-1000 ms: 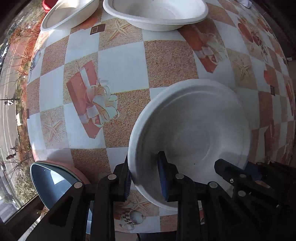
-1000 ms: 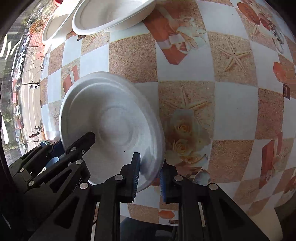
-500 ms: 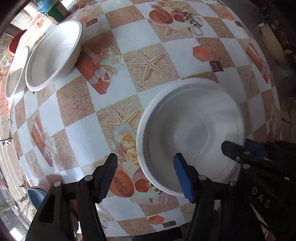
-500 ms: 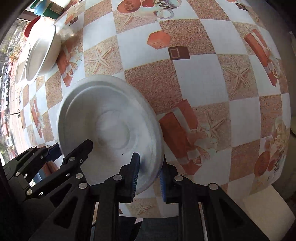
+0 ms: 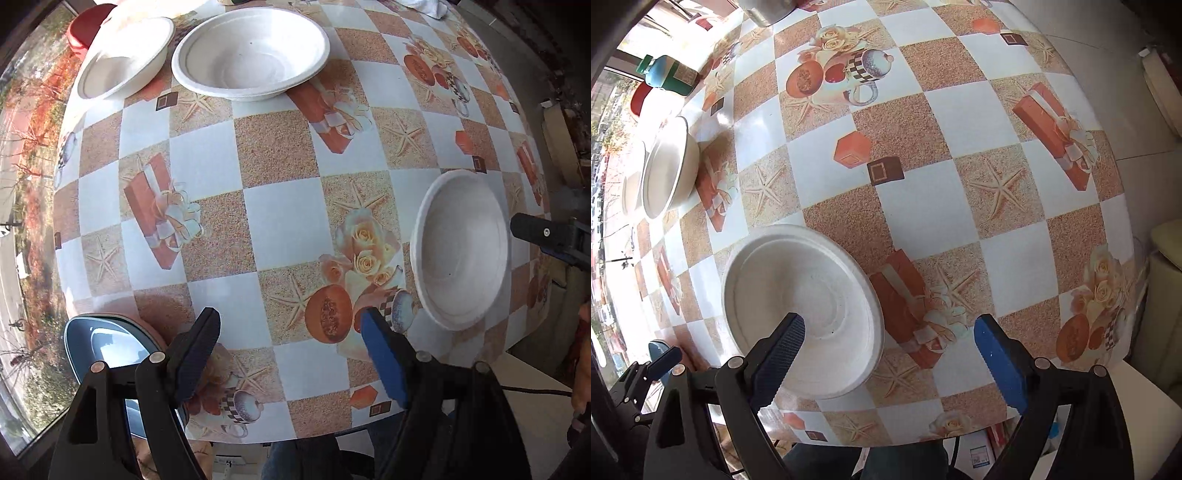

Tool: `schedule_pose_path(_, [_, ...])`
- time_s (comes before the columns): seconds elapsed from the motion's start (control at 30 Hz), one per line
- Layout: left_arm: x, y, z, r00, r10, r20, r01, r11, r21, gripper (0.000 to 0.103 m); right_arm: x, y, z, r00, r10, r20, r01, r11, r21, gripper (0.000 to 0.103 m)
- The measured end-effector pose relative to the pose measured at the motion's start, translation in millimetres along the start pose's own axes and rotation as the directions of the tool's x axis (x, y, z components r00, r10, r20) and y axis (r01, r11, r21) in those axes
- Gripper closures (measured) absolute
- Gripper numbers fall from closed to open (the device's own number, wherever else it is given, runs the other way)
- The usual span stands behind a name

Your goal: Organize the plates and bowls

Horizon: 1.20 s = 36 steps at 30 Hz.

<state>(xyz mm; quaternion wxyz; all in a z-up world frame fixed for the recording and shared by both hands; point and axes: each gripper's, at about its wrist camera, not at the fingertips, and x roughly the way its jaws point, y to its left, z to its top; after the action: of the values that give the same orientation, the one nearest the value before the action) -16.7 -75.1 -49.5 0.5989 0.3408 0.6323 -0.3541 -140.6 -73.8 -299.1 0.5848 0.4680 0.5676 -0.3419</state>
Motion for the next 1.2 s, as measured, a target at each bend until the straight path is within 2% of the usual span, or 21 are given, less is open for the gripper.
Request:
schedule_pose_path(0.07, [-12, 19, 11, 0.999, 0.009, 0.040, -0.007, 0.998, -0.057, 0.021, -22, -3, 16, 1.000, 0.001, 0.018, -0.001, 1.000, -0.015, 0.009])
schedule_pose_path(0.2, [-30, 58, 42, 0.994, 0.024, 0.107, -0.001, 0.979, -0.205, 0.022, -47, 30, 39, 0.997, 0.008, 0.080, 0.000, 0.995, -0.098, 0.009])
schedule_pose_path(0.3, [-16, 62, 51, 0.991, 0.034, 0.132, 0.011, 0.946, -0.323, 0.022, -59, 63, 58, 0.995, 0.028, 0.093, -0.014, 0.988, -0.156, 0.009])
schedule_pose_path(0.37, [-2, 60, 73, 0.989, 0.040, 0.140, 0.016, 0.926, -0.377, 0.022, -58, 87, 69, 0.995, 0.028, 0.099, -0.009, 0.981, -0.193, 0.009])
schedule_pose_path(0.43, [0, 68, 81, 0.988, 0.049, 0.147, 0.017, 0.910, -0.415, 0.022, -55, 110, 82, 0.994, 0.031, 0.102, -0.007, 0.974, -0.226, 0.009])
schedule_pose_path(0.6, [17, 66, 109, 0.986, 0.086, 0.144, -0.016, 0.903, -0.430, 0.022, -22, 154, 118, 0.996, 0.038, 0.078, -0.017, 0.969, -0.246, 0.009])
schedule_pose_path(0.73, [41, 64, 126, 0.991, 0.091, 0.102, -0.040, 0.904, -0.426, 0.022, -3, 179, 138, 0.997, 0.021, 0.073, 0.001, 0.958, -0.286, 0.009])
schedule_pose_path(0.83, [55, 62, 135, 0.991, 0.109, 0.073, -0.069, 0.908, -0.413, 0.022, 13, 189, 150, 0.998, 0.001, 0.063, 0.018, 0.957, -0.290, 0.009])
schedule_pose_path(0.93, [62, 61, 143, 0.990, 0.116, 0.076, -0.075, 0.909, -0.411, 0.022, 30, 195, 158, 0.999, 0.010, 0.041, 0.002, 0.960, -0.280, 0.009])
schedule_pose_path(1.07, [72, 59, 154, 0.990, 0.119, 0.072, -0.082, 0.915, -0.395, 0.022, 43, 204, 164, 0.998, -0.012, 0.054, 0.027, 0.954, -0.299, 0.009])
schedule_pose_path(1.1, [72, 58, 155, 0.990, 0.116, 0.080, -0.077, 0.919, -0.387, 0.027, 45, 205, 166, 0.998, -0.019, 0.060, 0.036, 0.955, -0.295, 0.009])
schedule_pose_path(1.17, [71, 53, 158, 0.991, 0.081, 0.108, -0.038, 0.935, -0.354, 0.045, 49, 205, 168, 0.998, -0.026, 0.058, 0.041, 0.960, -0.277, 0.010])
schedule_pose_path(1.2, [68, 51, 158, 0.991, 0.057, 0.120, -0.014, 0.941, -0.337, 0.059, 52, 205, 168, 0.999, -0.016, 0.048, 0.028, 0.964, -0.266, 0.019])
